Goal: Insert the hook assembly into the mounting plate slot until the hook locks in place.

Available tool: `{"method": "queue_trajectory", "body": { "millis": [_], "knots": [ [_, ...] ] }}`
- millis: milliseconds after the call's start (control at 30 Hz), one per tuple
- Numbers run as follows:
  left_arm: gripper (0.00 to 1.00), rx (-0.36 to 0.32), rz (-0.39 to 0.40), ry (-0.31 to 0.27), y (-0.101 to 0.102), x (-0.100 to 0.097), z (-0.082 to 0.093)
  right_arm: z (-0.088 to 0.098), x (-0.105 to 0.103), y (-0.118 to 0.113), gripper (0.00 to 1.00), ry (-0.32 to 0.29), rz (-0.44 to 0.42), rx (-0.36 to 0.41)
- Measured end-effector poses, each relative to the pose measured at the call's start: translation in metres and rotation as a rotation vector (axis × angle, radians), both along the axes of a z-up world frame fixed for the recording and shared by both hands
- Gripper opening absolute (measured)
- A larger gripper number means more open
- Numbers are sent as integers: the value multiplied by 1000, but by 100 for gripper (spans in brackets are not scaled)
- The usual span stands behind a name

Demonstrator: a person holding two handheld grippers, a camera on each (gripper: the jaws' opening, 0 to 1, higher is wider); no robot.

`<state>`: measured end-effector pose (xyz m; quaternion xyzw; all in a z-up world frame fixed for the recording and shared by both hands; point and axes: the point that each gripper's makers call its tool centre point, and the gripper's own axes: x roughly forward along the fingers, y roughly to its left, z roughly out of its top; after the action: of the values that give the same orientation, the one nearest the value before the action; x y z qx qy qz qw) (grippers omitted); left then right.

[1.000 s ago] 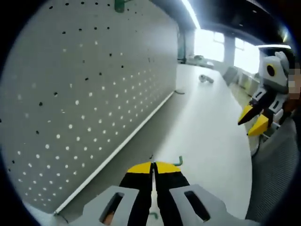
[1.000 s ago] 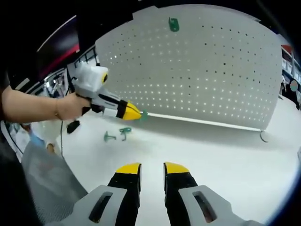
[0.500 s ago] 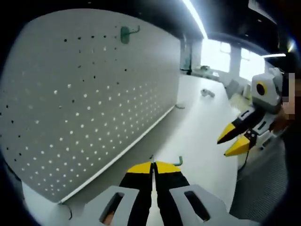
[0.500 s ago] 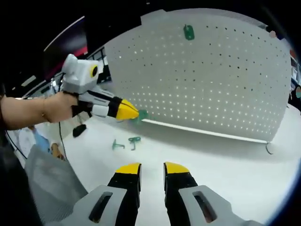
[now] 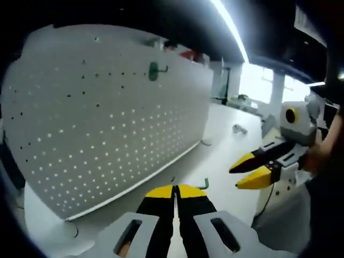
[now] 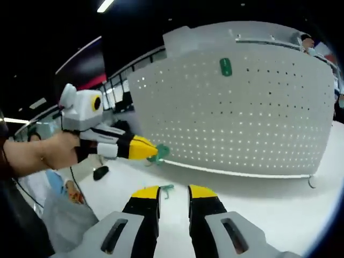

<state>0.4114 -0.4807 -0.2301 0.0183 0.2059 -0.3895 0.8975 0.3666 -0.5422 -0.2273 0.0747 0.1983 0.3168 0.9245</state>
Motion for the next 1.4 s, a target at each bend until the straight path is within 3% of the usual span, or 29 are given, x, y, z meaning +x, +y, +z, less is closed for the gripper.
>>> {"method": "queue_trajectory", "body": {
  "millis": [167, 533, 967, 1400],
  "knots": [
    [1, -62, 23, -30, 1, -8, 16, 22, 1, 12, 19, -18, 12, 65],
    [1, -197, 111, -17, 13, -25, 30, 35, 1, 29, 19, 23, 12, 181],
    [1, -239, 149, -59, 17, -44, 44, 40, -4, 53, 17, 95, 35, 305],
    [1, -297, 182, -115, 18, -52, 55, 50, -5, 63, 6, 157, 49, 428]
  ]
}}
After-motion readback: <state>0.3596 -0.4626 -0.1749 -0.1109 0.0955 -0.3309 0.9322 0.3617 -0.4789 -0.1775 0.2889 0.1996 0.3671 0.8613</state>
